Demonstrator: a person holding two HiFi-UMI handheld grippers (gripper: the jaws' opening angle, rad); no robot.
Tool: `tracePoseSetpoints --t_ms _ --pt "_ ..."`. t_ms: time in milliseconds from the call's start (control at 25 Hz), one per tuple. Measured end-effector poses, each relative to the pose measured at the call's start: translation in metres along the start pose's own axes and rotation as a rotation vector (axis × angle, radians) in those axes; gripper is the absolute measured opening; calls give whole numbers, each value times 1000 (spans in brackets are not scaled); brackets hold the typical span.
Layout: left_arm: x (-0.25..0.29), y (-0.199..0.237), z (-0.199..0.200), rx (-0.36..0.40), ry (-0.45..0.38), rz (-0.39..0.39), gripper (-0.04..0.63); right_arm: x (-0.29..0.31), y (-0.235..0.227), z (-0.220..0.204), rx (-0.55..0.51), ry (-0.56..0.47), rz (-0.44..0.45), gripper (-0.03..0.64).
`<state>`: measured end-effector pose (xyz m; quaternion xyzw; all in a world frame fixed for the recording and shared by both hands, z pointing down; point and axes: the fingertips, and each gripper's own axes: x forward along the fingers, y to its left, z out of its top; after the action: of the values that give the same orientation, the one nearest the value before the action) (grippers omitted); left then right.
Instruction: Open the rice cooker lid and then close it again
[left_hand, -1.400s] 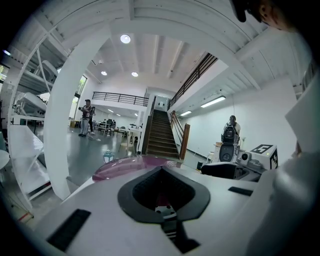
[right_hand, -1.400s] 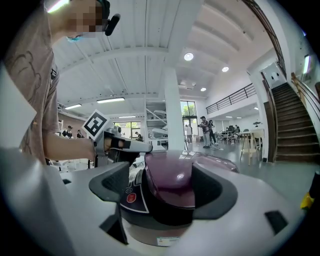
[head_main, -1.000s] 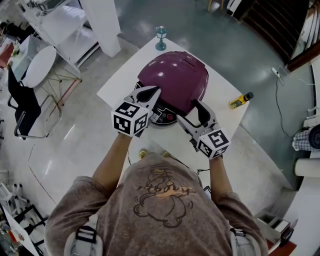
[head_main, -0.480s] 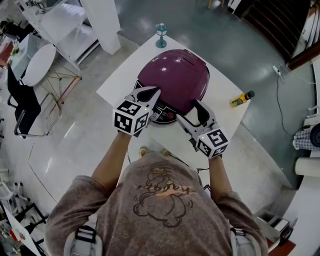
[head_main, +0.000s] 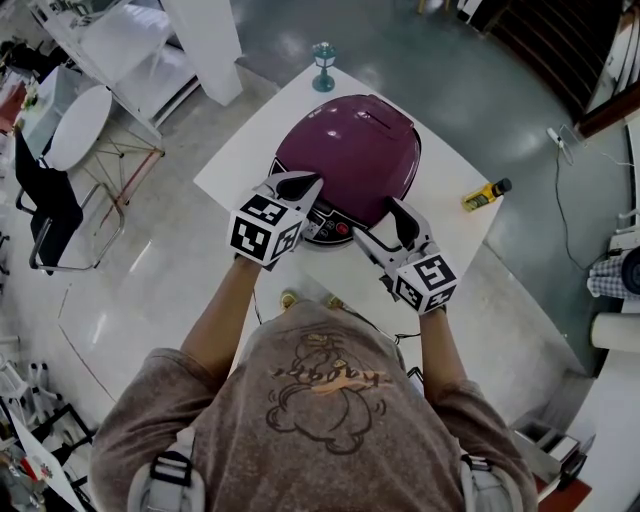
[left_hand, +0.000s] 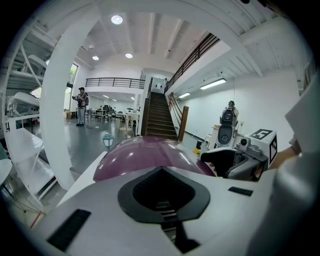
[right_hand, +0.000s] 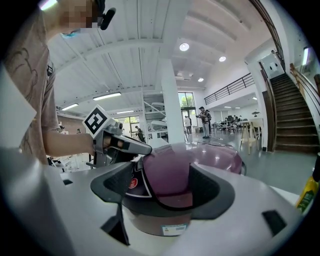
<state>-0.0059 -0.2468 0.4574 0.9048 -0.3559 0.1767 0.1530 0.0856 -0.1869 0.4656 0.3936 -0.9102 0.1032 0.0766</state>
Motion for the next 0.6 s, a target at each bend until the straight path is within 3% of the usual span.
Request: tracePoseSetpoints --t_ms 600 --pt "2 0 -6 16 67 -32 20 2 1 -4 5 23 0 345"
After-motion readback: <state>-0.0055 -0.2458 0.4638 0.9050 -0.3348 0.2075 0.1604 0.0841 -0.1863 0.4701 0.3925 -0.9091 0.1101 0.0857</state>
